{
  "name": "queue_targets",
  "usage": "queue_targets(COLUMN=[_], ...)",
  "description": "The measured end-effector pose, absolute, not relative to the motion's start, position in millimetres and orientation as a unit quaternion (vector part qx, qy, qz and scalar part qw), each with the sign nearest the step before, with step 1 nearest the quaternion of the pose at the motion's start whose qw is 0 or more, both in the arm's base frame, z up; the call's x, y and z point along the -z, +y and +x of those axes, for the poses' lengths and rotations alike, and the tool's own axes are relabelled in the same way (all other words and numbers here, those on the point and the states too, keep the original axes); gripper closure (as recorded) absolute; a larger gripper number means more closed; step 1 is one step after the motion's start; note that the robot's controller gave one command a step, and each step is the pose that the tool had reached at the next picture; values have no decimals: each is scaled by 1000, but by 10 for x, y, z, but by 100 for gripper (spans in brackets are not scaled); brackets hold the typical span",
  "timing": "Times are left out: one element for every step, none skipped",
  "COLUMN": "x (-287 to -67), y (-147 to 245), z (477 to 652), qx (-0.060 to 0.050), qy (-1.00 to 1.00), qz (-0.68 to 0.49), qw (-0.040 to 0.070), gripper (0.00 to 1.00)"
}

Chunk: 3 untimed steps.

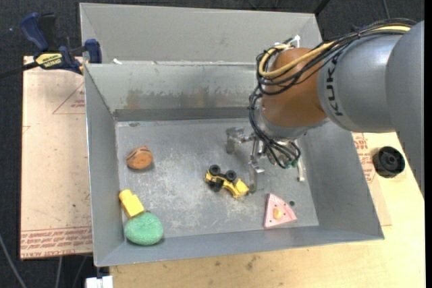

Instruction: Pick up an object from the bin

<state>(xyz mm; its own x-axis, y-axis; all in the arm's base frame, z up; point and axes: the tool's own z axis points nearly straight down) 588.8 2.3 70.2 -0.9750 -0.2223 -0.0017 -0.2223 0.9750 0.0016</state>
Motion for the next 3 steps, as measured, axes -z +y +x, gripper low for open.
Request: queue_targets(x=[-702, -701, -709], y=[29, 224, 678], z=[5777, 5561, 5627], qx=[-1, 0, -1], qy=[978, 957, 976], qz=[-207, -290, -218], qw=[1, 1, 3], gripper=[0, 0, 100])
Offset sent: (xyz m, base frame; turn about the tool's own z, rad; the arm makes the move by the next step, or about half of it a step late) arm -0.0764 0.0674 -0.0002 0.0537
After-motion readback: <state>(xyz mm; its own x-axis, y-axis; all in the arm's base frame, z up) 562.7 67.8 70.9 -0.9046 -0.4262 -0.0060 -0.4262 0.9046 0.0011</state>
